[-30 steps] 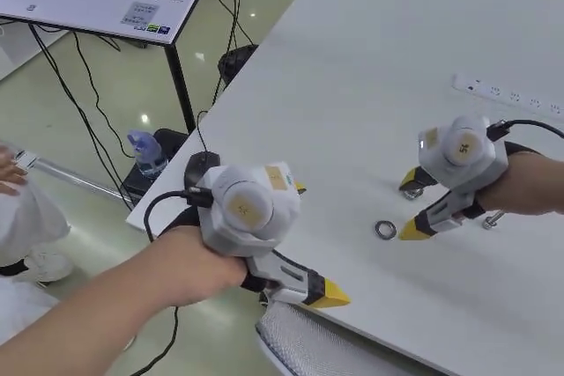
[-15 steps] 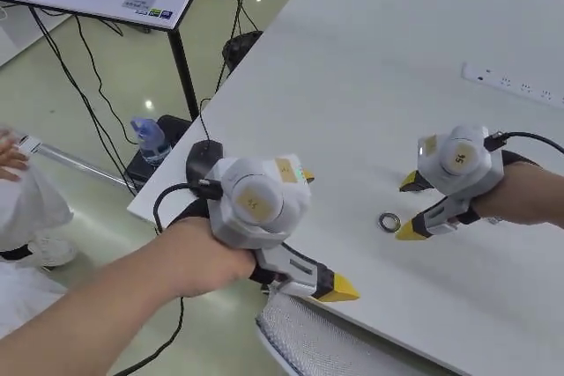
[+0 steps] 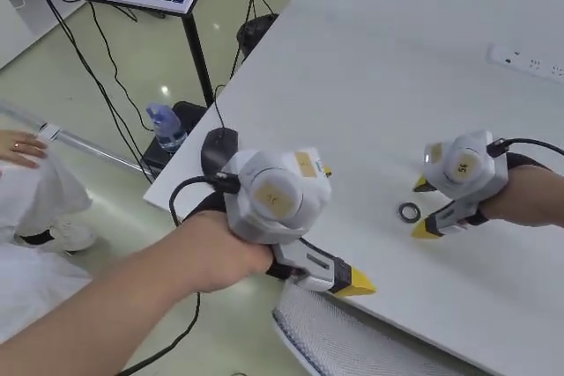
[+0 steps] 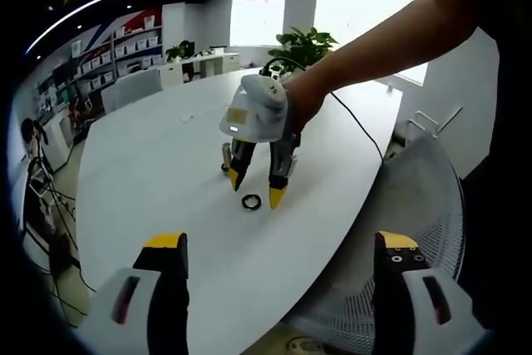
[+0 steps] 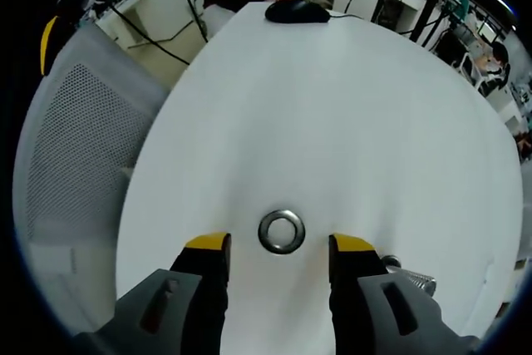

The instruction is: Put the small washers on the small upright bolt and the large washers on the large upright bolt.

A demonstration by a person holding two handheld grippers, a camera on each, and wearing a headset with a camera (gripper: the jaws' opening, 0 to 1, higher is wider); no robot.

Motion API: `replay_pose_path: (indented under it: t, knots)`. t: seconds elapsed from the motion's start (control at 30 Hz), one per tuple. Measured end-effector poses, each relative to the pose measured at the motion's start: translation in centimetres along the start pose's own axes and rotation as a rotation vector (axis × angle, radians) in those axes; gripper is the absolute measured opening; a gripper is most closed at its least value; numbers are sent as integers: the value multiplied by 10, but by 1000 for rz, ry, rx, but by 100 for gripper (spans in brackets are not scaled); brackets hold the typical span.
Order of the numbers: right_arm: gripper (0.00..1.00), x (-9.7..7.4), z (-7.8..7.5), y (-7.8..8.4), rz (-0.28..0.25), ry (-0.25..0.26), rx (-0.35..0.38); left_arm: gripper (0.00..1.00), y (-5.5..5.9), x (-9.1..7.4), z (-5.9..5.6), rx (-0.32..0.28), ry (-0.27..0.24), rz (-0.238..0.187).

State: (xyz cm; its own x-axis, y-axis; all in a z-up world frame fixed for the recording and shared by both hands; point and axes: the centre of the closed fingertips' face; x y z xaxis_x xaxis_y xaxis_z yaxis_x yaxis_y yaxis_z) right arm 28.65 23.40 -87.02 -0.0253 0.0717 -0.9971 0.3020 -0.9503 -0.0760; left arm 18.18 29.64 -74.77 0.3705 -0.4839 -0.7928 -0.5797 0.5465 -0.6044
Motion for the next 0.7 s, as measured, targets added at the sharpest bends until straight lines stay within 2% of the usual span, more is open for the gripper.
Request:
replay_pose_path:
  t: [0.33,0.47,0.6,0.7]
  knots:
    - [47,1,2,-2,3,2,-26,90,4,0,-1,-6,7,6]
    - [46,1,3,-2,21,1,-22,89,7,0,-3,-8,11,7]
    - [35,0,1,-1,46,6,-11,88,10,0,-4,-8,13,16]
    - [34,0,0,-1,52,6,1,87,11,0,-6,-5,14,16]
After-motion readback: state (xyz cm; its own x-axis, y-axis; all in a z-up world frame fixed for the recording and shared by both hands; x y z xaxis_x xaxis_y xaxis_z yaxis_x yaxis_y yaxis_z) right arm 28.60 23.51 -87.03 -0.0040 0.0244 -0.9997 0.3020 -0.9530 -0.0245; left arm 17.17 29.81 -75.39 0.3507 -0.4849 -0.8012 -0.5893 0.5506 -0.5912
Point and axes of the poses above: the centre of the closed fingertips' face, and the gripper's own axes: x roughly forward along the fingers, z roughly to its left, y roughly out of its underside, and after that the axes turned 15 degrees about z, right-handed
